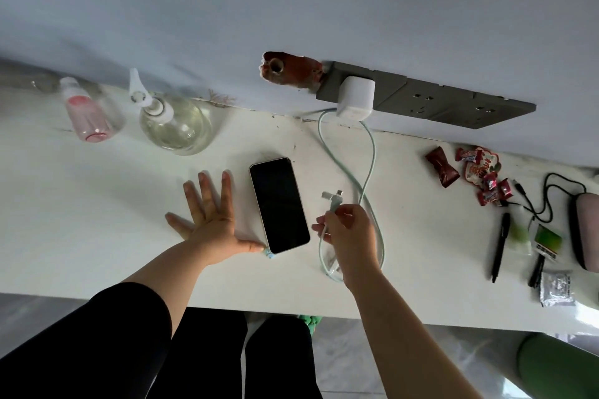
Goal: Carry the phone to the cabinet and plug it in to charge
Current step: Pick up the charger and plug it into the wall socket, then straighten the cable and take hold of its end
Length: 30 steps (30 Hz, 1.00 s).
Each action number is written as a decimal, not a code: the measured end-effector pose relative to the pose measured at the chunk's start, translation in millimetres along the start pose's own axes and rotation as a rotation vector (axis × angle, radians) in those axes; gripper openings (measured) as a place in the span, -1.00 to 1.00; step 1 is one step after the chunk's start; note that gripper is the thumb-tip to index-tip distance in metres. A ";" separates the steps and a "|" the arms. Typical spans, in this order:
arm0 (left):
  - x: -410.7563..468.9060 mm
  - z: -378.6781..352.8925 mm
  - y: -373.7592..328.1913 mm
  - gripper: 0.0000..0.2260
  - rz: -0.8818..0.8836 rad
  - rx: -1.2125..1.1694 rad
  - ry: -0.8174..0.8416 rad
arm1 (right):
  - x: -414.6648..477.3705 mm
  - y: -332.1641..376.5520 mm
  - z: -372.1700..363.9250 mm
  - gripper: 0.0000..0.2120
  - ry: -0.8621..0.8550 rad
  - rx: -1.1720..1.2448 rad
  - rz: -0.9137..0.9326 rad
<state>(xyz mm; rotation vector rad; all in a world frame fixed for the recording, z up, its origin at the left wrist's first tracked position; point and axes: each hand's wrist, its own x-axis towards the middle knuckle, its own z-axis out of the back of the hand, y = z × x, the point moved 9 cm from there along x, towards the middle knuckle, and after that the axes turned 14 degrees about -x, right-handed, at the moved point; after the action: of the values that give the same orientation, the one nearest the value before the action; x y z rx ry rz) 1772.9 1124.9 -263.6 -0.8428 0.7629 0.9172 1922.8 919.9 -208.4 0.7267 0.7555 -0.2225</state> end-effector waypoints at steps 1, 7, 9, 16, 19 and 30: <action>0.0 -0.2 -0.4 0.33 -0.006 -0.005 0.000 | -5.9 5.8 1.6 -0.98 0.037 0.115 0.004; 0.0 0.0 -2.4 0.31 -0.023 -0.010 0.001 | -39.0 55.3 20.4 -0.81 0.117 0.390 0.123; 0.5 0.8 -2.1 0.31 -0.019 -0.009 -0.005 | -45.2 73.4 21.6 -0.74 0.141 0.427 0.173; 1.4 0.7 -1.5 0.32 -0.019 -0.002 -0.016 | -41.0 106.1 24.7 -0.77 0.067 0.342 0.230; 1.9 0.6 -1.2 0.32 -0.019 -0.004 -0.019 | -35.8 116.9 24.4 -0.76 0.091 0.381 0.241; 2.8 0.1 0.0 0.32 -0.020 0.000 -0.027 | -31.0 129.8 21.9 -0.75 0.143 0.489 0.242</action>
<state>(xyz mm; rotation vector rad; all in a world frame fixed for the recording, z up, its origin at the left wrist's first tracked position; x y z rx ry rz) 1774.0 1126.0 -265.8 -0.8352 0.7302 0.9085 1968.4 998.9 -108.6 1.3007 0.7472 -0.1355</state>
